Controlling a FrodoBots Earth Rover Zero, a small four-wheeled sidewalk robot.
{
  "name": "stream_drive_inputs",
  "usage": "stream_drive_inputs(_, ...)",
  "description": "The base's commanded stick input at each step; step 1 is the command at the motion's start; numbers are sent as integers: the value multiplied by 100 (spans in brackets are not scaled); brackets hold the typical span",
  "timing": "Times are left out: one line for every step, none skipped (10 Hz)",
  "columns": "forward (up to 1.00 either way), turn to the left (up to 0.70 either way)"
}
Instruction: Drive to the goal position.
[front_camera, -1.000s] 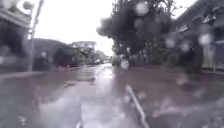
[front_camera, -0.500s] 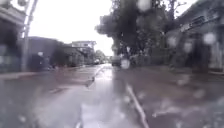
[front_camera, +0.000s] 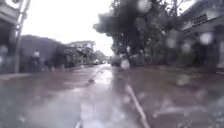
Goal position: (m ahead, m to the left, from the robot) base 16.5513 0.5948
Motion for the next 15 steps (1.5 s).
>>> stream_drive_inputs(100, 0)
stream_drive_inputs(100, 0)
stream_drive_inputs(100, 0)
stream_drive_inputs(100, 0)
stream_drive_inputs(100, 0)
stream_drive_inputs(100, 0)
stream_drive_inputs(100, 0)
stream_drive_inputs(100, 0)
stream_drive_inputs(100, 0)
stream_drive_inputs(100, 0)
stream_drive_inputs(100, 0)
stream_drive_inputs(100, 0)
stream_drive_inputs(100, 0)
stream_drive_inputs(100, 0)
stream_drive_inputs(100, 0)
